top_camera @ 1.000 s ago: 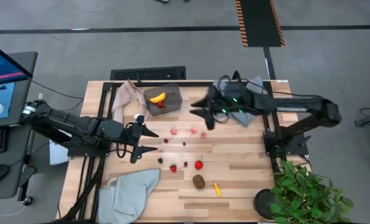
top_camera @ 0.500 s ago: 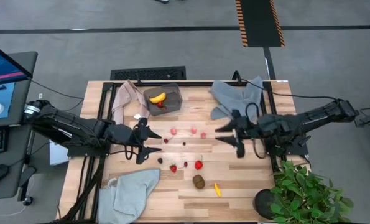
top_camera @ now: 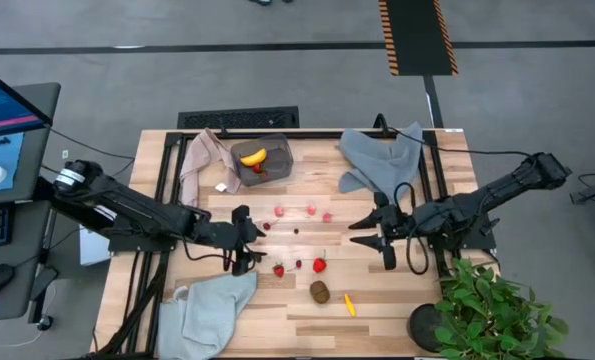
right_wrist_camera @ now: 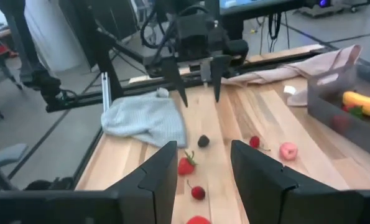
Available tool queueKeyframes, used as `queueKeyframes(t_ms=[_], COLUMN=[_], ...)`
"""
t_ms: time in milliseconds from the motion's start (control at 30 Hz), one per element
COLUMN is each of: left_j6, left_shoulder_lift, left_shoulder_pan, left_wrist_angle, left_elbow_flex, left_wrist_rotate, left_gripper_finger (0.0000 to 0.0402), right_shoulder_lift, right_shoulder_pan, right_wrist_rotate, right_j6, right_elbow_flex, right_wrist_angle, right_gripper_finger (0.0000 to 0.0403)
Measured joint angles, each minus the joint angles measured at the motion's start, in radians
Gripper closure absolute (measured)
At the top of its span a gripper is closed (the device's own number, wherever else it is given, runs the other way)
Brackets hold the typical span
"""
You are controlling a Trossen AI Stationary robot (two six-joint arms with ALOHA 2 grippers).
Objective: Pick and placing Produce into tupperware
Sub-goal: Put the red strawberry into the black bin
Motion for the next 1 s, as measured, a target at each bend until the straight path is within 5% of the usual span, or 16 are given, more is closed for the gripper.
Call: queueKeyframes(t_ms=[1000], left_j6=[-0.089], left_shoulder_lift=[0.311], left_shoulder_pan=[0.138], left_wrist_angle=[0.211], left_elbow_flex=[0.000], left_wrist_rotate=[0.395], left_gripper_finger=[0.0157], right_shoulder_lift=[0.116], right_shoulder_pan=[0.056], right_wrist_rotate=[0.027], right_j6=[0.054], right_elbow_flex=[0.001], right_wrist_angle=[0.028], right_gripper_finger=[0.0230])
